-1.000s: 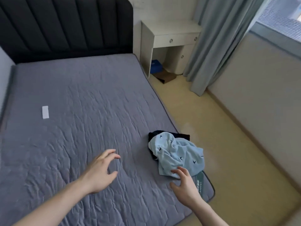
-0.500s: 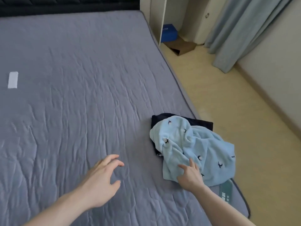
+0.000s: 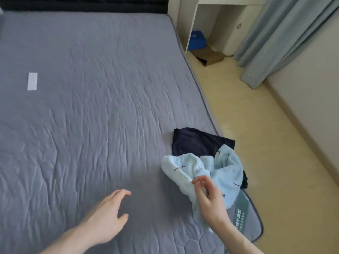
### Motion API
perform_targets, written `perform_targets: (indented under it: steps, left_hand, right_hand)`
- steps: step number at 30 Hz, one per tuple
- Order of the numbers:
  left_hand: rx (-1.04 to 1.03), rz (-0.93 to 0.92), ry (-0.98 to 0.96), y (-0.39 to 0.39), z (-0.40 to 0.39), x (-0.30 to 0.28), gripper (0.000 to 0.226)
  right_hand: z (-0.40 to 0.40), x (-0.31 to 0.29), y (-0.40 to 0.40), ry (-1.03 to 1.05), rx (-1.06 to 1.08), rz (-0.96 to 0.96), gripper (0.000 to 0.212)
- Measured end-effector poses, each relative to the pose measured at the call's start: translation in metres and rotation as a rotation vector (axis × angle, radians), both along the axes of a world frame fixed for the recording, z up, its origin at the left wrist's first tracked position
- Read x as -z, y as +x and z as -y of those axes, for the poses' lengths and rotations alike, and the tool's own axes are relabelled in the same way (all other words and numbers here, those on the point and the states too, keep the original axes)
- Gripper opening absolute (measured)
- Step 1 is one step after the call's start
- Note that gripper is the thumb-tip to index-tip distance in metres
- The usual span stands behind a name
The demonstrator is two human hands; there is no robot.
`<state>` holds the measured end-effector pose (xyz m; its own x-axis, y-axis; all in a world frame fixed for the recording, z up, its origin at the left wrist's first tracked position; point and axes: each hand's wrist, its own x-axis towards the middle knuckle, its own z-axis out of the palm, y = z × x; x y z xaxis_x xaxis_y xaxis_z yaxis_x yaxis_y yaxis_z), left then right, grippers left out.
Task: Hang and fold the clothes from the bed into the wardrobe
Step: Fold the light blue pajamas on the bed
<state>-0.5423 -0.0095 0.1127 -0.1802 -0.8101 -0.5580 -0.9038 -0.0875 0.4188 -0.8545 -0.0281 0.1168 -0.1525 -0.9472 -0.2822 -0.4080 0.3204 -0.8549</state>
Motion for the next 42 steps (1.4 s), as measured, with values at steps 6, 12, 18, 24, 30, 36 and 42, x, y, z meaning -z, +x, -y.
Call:
perform_targets:
  steps: [6, 12, 18, 24, 30, 36, 42]
  left_hand:
    - [0.008, -0.182, 0.018, 0.011, -0.037, -0.081, 0.097]
    - [-0.136, -0.282, -0.128, 0.068, -0.09, -0.168, 0.026]
    - [-0.361, -0.231, -0.389, 0.182, -0.124, -0.246, 0.015]
    - [-0.691, -0.263, -0.379, 0.27, -0.134, -0.314, 0.031]
    - [-0.904, -0.52, -0.117, 0.302, -0.146, -0.349, 0.029]
    - [-0.931, -1.135, -0.036, 0.293, -0.138, -0.451, 0.032]
    - [-0.67, -1.128, -0.266, 0.235, -0.127, -0.508, 0.032]
  right_hand:
    - [-0.043, -0.173, 0.068, -0.166, -0.162, 0.251, 0.013]
    - [-0.089, -0.273, 0.115, -0.252, -0.176, 0.21, 0.017]
    - [-0.129, -0.321, 0.149, -0.299, -0.053, 0.141, 0.012]
    - [-0.135, -0.372, 0.204, -0.35, -0.139, 0.084, 0.022]
    - [-0.134, -0.405, 0.239, -0.382, -0.186, -0.015, 0.022]
    - [-0.133, -0.419, 0.233, -0.306, -0.157, -0.338, 0.023]
    - [-0.169, -0.441, 0.314, -0.128, -0.676, -0.167, 0.061]
